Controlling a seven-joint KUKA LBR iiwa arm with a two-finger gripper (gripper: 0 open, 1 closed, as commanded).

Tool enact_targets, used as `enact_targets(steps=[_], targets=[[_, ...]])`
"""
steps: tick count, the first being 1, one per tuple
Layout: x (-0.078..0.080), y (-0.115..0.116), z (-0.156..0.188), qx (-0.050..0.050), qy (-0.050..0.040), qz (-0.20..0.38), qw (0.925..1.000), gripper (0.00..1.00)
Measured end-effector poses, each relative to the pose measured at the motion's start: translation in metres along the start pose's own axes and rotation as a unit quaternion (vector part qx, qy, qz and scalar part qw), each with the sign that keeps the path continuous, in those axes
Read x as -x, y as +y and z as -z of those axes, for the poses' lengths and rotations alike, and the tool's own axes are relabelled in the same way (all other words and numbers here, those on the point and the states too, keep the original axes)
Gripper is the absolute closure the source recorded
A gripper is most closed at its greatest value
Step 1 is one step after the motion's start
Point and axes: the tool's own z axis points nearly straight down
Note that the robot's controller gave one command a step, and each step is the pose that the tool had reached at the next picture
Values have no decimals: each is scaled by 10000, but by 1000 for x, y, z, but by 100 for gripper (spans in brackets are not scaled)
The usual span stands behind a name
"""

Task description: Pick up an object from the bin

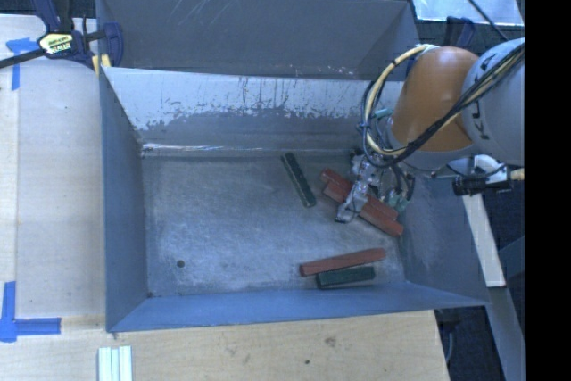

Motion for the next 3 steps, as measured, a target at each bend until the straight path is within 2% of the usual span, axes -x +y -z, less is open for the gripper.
enact_targets(steps=[1, 2, 3], targets=[[0, -2, 11, 1, -6, 392, 9992, 100], [-4, 8, 10, 6, -39, 1407, 9901, 100], [-7, -24, 198, -3, -38, 1046, 9945, 100]])
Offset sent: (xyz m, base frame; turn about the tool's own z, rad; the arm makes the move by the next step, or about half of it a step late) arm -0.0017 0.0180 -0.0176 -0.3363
